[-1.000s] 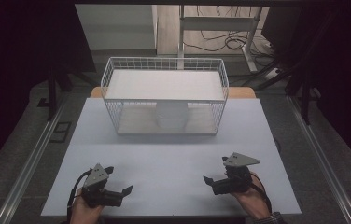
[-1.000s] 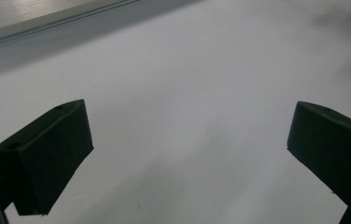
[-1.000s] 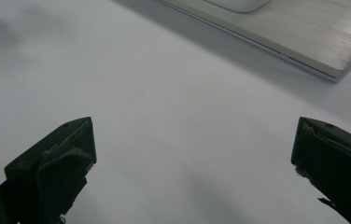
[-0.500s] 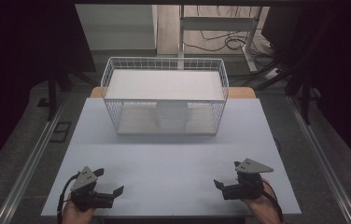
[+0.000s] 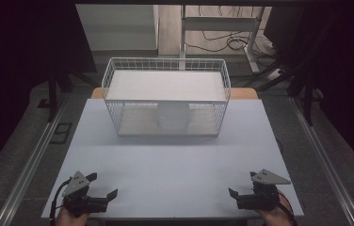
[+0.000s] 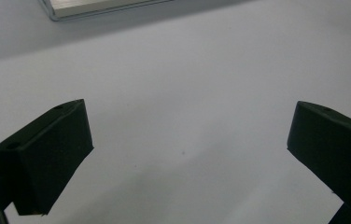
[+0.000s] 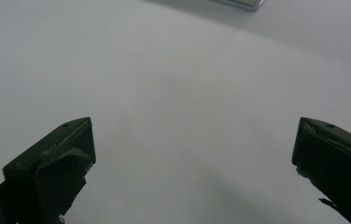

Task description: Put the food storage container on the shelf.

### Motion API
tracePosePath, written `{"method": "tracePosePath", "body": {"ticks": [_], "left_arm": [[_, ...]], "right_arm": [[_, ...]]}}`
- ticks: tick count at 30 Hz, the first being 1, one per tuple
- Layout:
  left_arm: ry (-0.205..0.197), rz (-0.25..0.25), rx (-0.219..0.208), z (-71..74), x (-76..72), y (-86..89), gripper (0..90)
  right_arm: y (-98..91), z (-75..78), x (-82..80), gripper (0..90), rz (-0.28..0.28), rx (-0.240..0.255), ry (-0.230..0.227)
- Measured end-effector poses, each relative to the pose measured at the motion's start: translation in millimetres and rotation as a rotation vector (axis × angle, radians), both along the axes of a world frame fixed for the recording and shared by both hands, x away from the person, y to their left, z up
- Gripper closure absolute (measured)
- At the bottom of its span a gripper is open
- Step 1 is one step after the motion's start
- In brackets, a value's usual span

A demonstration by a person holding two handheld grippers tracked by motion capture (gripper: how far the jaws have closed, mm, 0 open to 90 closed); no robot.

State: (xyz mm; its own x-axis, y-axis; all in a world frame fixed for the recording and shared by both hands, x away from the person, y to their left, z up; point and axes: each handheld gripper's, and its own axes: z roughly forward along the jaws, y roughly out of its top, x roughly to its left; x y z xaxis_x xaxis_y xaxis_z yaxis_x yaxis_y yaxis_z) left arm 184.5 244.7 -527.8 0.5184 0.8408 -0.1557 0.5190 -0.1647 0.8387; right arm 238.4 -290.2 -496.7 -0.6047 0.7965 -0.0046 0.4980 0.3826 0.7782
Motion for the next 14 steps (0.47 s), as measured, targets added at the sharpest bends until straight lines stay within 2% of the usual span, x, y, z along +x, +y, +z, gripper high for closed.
{"method": "tracePosePath", "body": {"ticks": [4,10,14], "left_arm": [[0.003,0.005,-0.013,-0.4,0.1,1.0,0.0],[0.019,0.017,-0.012,-1.0,1.4,1.5,0.0],[0.025,0.017,-0.002,-1.0,2.2,0.4,0.1]], "right_arm": [[-3.4,-5.8,-1.1,0.0,-0.008,-0.008,0.038],[-5.6,-6.3,0.8,0.0,-0.028,0.007,0.058],[-4.5,-6.9,1.0,0.0,-0.019,-0.007,0.057]]}}
